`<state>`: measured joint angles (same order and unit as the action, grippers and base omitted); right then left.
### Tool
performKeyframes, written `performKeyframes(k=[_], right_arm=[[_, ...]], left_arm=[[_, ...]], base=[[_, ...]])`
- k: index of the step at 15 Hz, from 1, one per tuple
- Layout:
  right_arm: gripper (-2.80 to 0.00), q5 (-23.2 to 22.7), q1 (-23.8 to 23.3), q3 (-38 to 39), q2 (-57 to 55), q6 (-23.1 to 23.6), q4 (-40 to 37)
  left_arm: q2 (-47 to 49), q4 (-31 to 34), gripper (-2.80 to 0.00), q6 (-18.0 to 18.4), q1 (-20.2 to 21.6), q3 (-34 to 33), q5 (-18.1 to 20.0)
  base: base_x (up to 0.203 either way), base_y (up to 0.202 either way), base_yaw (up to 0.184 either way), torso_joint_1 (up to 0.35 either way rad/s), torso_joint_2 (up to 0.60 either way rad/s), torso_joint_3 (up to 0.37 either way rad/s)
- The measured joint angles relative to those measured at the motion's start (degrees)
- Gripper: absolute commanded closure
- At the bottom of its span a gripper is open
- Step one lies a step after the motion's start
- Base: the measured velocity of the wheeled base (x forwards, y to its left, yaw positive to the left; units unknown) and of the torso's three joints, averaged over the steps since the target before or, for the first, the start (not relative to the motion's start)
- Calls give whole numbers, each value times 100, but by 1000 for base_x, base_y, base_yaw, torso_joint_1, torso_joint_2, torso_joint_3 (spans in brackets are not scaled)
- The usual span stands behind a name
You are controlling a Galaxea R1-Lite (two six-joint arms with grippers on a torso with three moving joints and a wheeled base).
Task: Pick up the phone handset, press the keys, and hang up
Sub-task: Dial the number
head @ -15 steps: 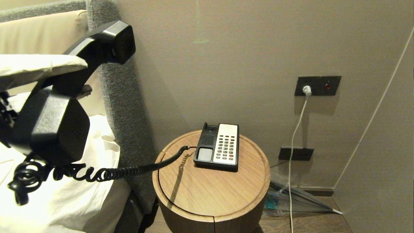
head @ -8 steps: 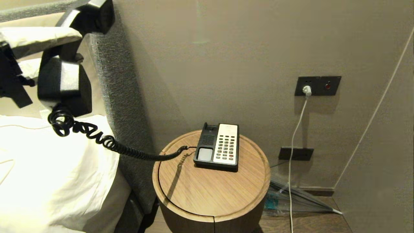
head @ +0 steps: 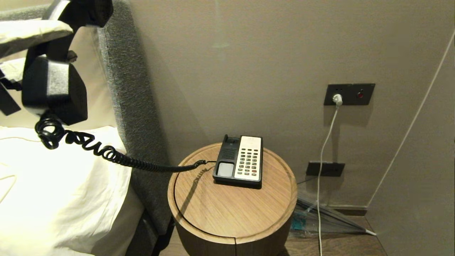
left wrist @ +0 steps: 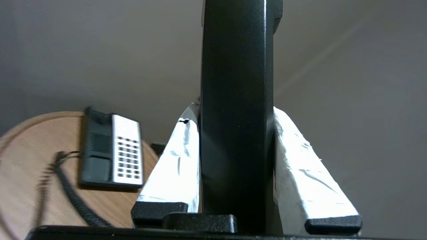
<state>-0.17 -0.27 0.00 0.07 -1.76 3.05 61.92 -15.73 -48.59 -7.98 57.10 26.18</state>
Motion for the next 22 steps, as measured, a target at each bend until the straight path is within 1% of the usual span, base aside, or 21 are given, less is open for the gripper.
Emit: performKeyframes(k=[2, 10, 15, 17, 18, 19, 20, 22], right_arm=[[0, 1, 1, 0, 0, 1, 1], [0, -10, 2, 0, 0, 52, 1], [0, -13, 0, 0, 0, 66, -33], [0, -19, 0, -20, 0, -4, -39], [0, -58, 0, -185, 0, -56, -109], [0, -159, 0, -540, 0, -104, -289], [0, -291, 0, -1020, 0, -170, -601], [0, -541, 0, -2359, -36, -392, -1504]], left_arm=[[-65, -372, 0, -35, 13, -199, 339], [-144, -454, 0, -33, 234, -463, 340], [-336, -452, 0, 17, 261, -669, 345], [-377, -506, 0, 13, 261, -777, 342], [-393, -569, 0, 11, 261, -787, 345], [-405, -642, 0, 3, 262, -777, 347], [-415, -741, 0, -5, 262, -756, 356], [-398, -866, 0, -21, 262, -644, 369]], base=[[0, 0, 0, 0, 0, 0], [0, 0, 0, 0, 0, 0], [0, 0, 0, 0, 0, 0], [0, 0, 0, 0, 0, 0], [0, 0, 0, 0, 0, 0], [0, 0, 0, 0, 0, 0], [0, 0, 0, 0, 0, 0], [0, 0, 0, 0, 0, 0]])
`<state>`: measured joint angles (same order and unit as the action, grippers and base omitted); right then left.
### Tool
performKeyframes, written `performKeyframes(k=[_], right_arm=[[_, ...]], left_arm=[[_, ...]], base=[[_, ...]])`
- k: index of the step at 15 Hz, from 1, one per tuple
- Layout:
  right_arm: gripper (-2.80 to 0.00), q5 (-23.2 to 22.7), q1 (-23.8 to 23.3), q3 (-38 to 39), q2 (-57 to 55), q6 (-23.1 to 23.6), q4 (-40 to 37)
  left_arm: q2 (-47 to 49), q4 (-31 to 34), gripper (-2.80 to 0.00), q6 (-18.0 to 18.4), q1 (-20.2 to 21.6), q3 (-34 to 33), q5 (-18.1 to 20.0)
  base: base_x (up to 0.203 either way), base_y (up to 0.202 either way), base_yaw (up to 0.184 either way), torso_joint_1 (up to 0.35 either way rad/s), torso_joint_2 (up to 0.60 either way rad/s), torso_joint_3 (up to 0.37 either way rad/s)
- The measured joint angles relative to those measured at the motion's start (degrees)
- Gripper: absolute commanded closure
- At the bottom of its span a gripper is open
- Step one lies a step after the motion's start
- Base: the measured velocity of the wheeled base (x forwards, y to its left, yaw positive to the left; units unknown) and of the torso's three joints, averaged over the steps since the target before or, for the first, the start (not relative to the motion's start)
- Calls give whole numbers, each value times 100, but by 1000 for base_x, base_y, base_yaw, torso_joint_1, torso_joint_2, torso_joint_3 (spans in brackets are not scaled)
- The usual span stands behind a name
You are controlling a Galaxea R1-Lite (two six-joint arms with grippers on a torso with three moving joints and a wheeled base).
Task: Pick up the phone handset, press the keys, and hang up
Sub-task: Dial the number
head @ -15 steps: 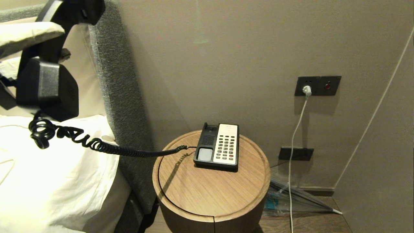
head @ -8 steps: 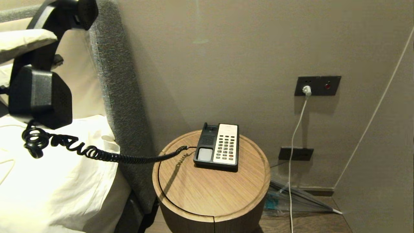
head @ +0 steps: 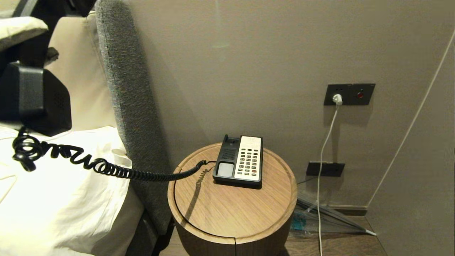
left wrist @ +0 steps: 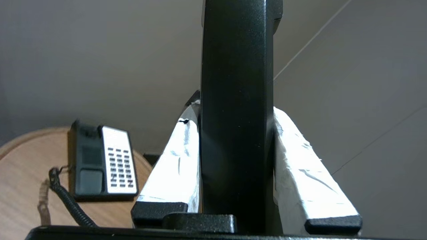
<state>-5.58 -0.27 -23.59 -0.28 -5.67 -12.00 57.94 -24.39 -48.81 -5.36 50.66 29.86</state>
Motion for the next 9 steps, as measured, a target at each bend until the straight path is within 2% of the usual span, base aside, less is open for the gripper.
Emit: performKeyframes(k=[2, 4, 7, 9], right_arm=[[0, -171, -9, -1401, -341, -359, -827], [0, -323, -28, -2336, -1160, -525, -1183], [0, -497, -15, -3364, -3371, -153, -1284], [0, -407, 145, -3862, -4969, 138, -970]], left_arm=[[40, -16, 0, -16, 0, 187, 31], [66, -7, 0, -14, -4, 268, 43], [96, 37, 0, -20, -1, 276, 38], [130, 45, 0, -27, -1, 290, 37]], base=[[0, 0, 0, 0, 0, 0], [0, 0, 0, 0, 0, 0], [0, 0, 0, 0, 0, 0], [0, 0, 0, 0, 0, 0]])
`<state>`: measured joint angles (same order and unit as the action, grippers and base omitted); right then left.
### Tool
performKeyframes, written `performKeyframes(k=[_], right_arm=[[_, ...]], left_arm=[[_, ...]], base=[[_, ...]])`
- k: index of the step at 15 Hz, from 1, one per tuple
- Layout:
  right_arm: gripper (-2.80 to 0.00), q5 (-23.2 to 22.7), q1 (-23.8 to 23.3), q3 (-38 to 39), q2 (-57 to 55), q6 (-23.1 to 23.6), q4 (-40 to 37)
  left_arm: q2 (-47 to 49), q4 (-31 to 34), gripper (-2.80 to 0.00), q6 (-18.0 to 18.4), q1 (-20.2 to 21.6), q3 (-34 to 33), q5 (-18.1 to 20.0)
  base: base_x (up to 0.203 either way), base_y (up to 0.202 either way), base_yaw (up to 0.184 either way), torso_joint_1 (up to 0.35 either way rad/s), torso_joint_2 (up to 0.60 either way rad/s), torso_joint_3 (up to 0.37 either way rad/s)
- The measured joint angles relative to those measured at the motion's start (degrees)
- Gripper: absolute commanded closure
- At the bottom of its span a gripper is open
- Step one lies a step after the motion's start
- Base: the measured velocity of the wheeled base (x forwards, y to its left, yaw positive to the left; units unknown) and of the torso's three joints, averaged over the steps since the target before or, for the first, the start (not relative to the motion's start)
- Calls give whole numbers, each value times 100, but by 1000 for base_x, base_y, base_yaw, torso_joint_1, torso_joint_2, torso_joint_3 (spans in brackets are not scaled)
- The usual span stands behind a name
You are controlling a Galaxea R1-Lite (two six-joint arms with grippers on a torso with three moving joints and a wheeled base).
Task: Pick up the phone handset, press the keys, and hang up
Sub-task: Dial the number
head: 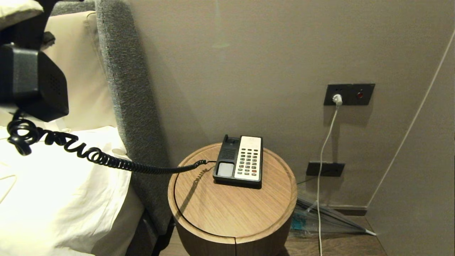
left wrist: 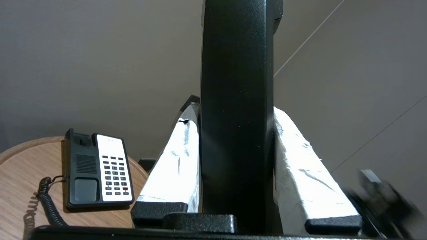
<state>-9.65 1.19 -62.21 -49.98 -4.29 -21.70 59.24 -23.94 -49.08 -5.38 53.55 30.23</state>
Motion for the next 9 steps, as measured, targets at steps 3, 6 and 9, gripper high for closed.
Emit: performKeyframes(k=[3, 6, 9], right_arm=[[0, 708, 1021, -695, -2050, 217, 1030], [0, 1532, 2659, -1243, -3226, 161, 1719], [0, 2594, 3570, -1463, -4169, 60, 2629]], left_arm=[[104, -3, 0, 6, -5, -1, -6], [187, -3, 0, 5, -7, 30, -9], [212, 2, 0, 13, -2, 44, -13]], base=[[0, 0, 0, 0, 0, 0], [0, 0, 0, 0, 0, 0], [0, 0, 0, 0, 0, 0]])
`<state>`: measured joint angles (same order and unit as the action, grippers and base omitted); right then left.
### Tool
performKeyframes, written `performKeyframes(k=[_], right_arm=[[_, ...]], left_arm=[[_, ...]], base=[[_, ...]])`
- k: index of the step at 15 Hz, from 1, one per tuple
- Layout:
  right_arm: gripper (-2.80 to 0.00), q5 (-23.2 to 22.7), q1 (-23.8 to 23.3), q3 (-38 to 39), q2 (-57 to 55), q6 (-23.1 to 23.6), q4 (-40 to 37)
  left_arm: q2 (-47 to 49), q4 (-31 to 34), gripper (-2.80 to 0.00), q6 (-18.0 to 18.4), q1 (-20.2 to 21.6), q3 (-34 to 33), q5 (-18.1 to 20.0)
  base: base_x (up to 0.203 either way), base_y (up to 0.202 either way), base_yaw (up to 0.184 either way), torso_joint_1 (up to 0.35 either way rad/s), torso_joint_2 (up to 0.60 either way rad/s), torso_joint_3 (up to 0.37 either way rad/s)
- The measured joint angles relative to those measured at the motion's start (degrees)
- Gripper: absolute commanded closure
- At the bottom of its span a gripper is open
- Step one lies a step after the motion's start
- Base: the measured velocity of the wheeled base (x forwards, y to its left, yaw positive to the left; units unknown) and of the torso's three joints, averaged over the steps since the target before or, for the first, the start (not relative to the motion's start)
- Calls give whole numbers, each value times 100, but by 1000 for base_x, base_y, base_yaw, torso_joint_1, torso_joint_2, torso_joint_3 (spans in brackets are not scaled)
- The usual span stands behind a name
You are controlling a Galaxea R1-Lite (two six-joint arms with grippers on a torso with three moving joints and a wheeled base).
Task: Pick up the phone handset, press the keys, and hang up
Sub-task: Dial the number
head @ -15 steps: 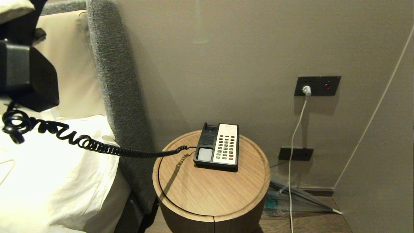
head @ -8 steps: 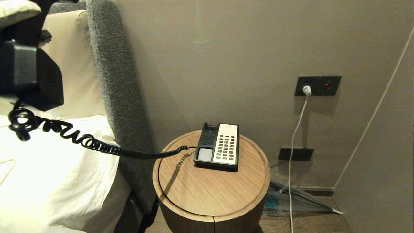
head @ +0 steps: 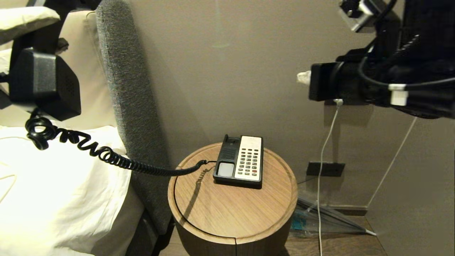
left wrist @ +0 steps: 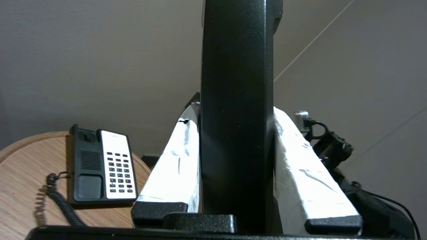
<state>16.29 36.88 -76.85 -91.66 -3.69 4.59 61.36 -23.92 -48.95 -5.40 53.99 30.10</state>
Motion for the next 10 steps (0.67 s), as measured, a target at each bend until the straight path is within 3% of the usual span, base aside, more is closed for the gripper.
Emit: performKeyframes(k=[2, 5, 8, 10], right_arm=[[0, 390, 148, -30, -489, -52, 679], [0, 500, -96, -188, -1057, -140, 1287], [0, 254, -194, 35, -1440, -564, 1826], [0, -282, -183, 553, -1442, -581, 1165]], left_arm=[[17, 0, 0, 13, 2, -2, -2], [60, -15, 0, 30, -3, 15, -2], [97, 2, 0, 39, -9, 50, 5], [155, -4, 0, 38, 0, 102, 5]], base=[[0, 0, 0, 0, 0, 0], [0, 0, 0, 0, 0, 0], [0, 0, 0, 0, 0, 0], [0, 0, 0, 0, 0, 0]])
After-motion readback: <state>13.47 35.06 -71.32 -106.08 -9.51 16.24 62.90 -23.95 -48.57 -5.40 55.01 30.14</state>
